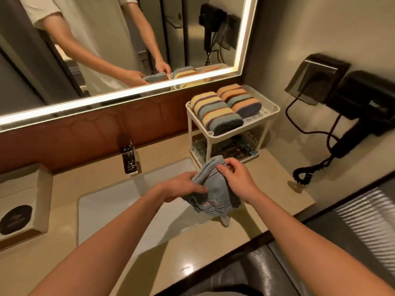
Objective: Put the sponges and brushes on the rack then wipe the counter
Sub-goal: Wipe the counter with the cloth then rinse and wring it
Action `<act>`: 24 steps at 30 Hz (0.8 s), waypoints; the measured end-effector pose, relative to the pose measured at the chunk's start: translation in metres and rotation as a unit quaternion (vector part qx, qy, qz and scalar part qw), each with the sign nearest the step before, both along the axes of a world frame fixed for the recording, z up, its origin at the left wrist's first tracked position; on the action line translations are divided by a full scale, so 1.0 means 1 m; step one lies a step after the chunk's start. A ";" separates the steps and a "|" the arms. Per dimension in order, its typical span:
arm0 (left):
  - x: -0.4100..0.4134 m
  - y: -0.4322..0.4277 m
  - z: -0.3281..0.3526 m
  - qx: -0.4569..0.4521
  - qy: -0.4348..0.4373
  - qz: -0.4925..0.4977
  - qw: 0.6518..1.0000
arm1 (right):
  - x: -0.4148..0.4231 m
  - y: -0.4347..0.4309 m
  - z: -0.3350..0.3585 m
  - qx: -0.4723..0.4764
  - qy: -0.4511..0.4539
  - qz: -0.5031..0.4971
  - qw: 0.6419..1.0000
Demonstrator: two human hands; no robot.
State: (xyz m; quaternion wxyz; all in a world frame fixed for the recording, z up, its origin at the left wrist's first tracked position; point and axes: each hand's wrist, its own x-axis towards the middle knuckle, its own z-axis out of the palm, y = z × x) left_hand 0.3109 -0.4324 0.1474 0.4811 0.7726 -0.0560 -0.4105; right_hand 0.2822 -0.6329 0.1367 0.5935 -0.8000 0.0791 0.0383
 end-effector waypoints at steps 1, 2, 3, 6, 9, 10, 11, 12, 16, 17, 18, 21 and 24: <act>0.002 -0.015 -0.003 0.009 -0.015 0.003 1.000 | 0.001 -0.014 -0.003 0.005 0.003 -0.009 1.000; 0.005 -0.028 -0.007 0.012 -0.020 0.011 1.000 | 0.002 -0.027 -0.008 0.006 0.003 -0.020 1.000; 0.008 -0.040 -0.015 0.011 -0.020 0.018 1.000 | 0.002 -0.041 -0.014 0.006 0.002 -0.031 0.999; 0.016 -0.079 -0.035 0.013 0.010 0.029 0.999 | 0.005 -0.083 -0.033 -0.013 0.008 -0.055 0.998; 0.016 -0.110 -0.053 0.014 0.036 0.049 0.998 | 0.009 -0.116 -0.058 -0.058 0.010 -0.072 0.996; 0.017 -0.119 -0.057 0.007 0.045 0.064 0.997 | 0.011 -0.124 -0.063 -0.062 0.016 -0.077 0.995; 0.018 -0.130 -0.062 0.003 0.057 0.076 0.995 | 0.011 -0.134 -0.070 -0.062 0.025 -0.083 0.994; 0.018 -0.140 -0.065 0.006 0.066 0.081 0.995 | 0.011 -0.144 -0.076 -0.063 0.035 -0.088 0.994; 0.017 -0.164 -0.086 0.047 0.036 0.138 0.989 | 0.011 -0.168 -0.099 -0.047 0.066 -0.082 0.993; 0.017 -0.167 -0.093 0.059 -0.002 0.169 0.984 | 0.014 -0.171 -0.103 -0.040 0.071 -0.080 0.993; 0.016 -0.171 -0.100 0.071 -0.048 0.198 0.976 | 0.017 -0.174 -0.109 -0.029 0.077 -0.078 0.994; 0.015 -0.177 -0.114 0.105 -0.153 0.233 0.954 | 0.025 -0.178 -0.125 0.014 0.100 -0.053 0.993; 0.011 -0.169 -0.124 0.204 -0.269 0.174 0.925 | 0.027 -0.180 -0.131 0.001 0.087 -0.007 0.996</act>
